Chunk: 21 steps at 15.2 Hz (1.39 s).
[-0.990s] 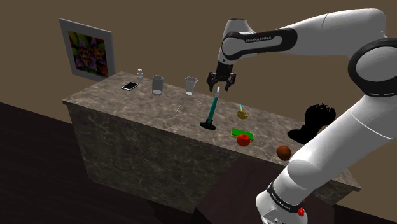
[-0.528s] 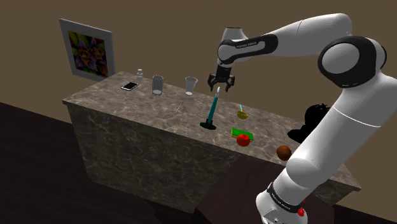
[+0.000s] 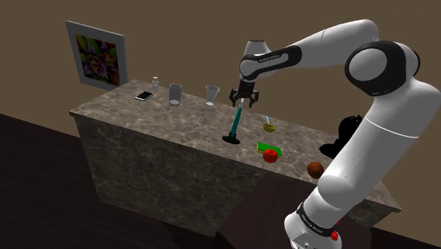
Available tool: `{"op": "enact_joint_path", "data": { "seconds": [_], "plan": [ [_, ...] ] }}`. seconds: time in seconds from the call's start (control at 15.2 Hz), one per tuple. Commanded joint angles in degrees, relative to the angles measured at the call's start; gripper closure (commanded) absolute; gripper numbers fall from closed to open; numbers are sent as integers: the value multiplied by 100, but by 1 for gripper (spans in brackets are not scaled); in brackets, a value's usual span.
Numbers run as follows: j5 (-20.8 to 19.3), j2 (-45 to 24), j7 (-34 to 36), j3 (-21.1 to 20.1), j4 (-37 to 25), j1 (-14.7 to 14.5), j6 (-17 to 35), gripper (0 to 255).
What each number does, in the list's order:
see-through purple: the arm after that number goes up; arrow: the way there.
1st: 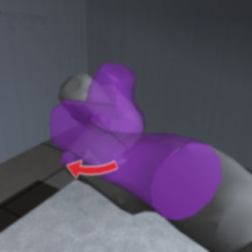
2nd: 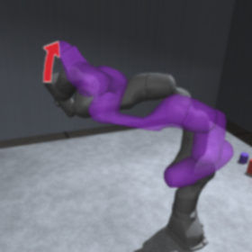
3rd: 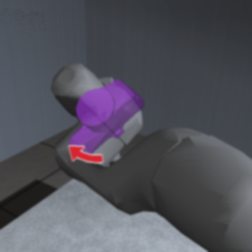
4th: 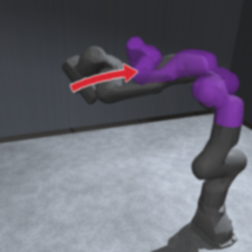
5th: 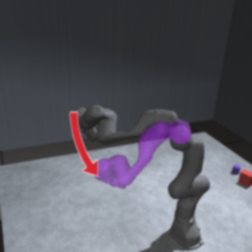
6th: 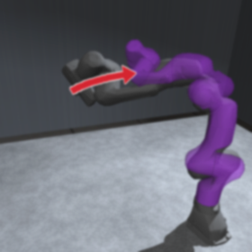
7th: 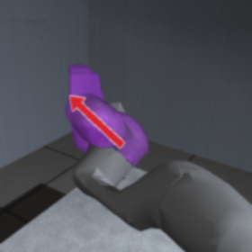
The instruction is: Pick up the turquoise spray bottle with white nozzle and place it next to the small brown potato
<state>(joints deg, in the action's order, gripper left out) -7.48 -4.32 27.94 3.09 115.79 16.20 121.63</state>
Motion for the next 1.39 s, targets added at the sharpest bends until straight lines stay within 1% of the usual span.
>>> {"op": "enact_joint_path", "data": {
  "seconds": [0.0, 0.4, 0.46, 1.06, 1.32],
  "plan": [
    [-2, -28, 4, 2, 23, 2, 55, 0],
    [-2, -28, 4, 2, 22, 2, 54, 0],
    [-2, -28, 4, 2, 22, 2, 54, 255],
    [-2, -28, 4, 2, 23, 2, 55, 255],
    [13, 81, -29, -2, -159, -2, -235, 255]
  ]
}}
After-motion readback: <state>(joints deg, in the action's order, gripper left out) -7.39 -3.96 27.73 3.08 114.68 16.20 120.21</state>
